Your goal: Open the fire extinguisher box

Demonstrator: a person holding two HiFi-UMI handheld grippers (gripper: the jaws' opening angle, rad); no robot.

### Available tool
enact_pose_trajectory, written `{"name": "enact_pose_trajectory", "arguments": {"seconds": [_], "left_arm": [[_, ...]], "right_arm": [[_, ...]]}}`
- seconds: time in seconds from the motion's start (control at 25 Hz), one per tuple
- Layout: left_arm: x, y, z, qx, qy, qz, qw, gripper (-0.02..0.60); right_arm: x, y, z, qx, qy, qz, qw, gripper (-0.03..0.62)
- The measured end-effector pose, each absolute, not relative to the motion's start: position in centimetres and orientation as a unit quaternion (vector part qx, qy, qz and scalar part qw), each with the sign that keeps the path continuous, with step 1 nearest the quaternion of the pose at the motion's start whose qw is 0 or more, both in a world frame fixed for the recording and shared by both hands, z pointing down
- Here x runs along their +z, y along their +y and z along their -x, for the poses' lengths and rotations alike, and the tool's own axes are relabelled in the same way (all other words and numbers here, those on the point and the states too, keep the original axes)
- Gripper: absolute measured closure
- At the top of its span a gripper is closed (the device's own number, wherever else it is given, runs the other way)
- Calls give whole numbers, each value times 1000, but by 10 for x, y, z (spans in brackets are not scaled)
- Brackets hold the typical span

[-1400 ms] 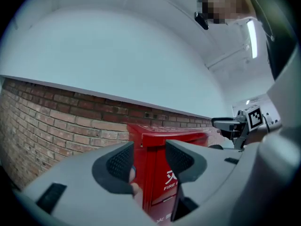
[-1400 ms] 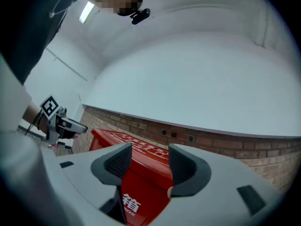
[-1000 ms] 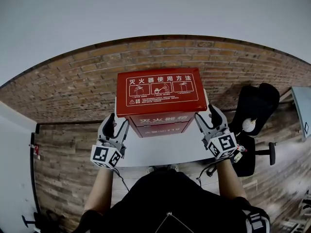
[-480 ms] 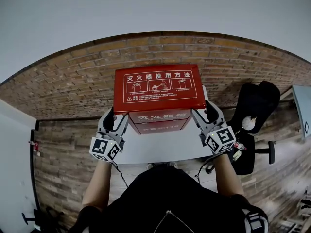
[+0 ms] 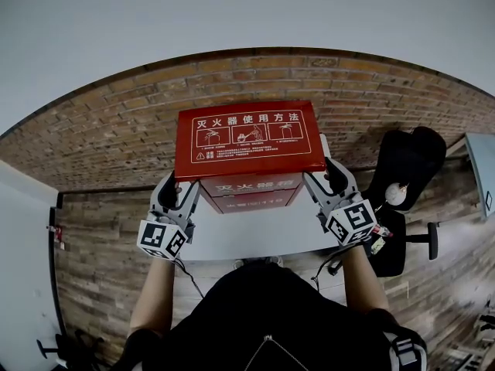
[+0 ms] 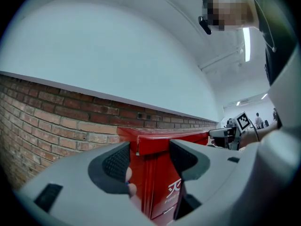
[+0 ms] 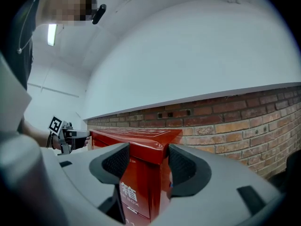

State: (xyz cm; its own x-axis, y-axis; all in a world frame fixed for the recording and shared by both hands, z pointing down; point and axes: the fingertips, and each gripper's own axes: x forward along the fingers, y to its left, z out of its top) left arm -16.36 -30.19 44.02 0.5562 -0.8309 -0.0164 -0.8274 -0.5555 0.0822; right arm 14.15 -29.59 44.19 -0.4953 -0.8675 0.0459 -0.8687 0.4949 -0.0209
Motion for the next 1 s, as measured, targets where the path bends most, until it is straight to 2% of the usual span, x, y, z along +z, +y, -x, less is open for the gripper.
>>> {"name": "enact_pose_trajectory", "arguments": {"seconds": [0.28, 0.52, 0.64, 0.8, 1.0], "left_arm": [[394, -310, 161, -56, -458, -887, 31, 279], [354, -331, 162, -38, -469, -882, -32, 282], [337, -347, 165, -50, -467, -882, -36, 285], [322, -366, 163, -62, -473, -878, -52, 293], [297, -397, 163, -73, -474, -876, -52, 295]], "right_arm": [[397, -305, -148, 30, -877, -479, -5, 329], [351, -325, -146, 4, -883, -469, -18, 330], [339, -343, -146, -19, -874, -486, 8, 332], [327, -367, -149, -4, -873, -487, -20, 338], [303, -399, -149, -18, -867, -498, -17, 339]]}}
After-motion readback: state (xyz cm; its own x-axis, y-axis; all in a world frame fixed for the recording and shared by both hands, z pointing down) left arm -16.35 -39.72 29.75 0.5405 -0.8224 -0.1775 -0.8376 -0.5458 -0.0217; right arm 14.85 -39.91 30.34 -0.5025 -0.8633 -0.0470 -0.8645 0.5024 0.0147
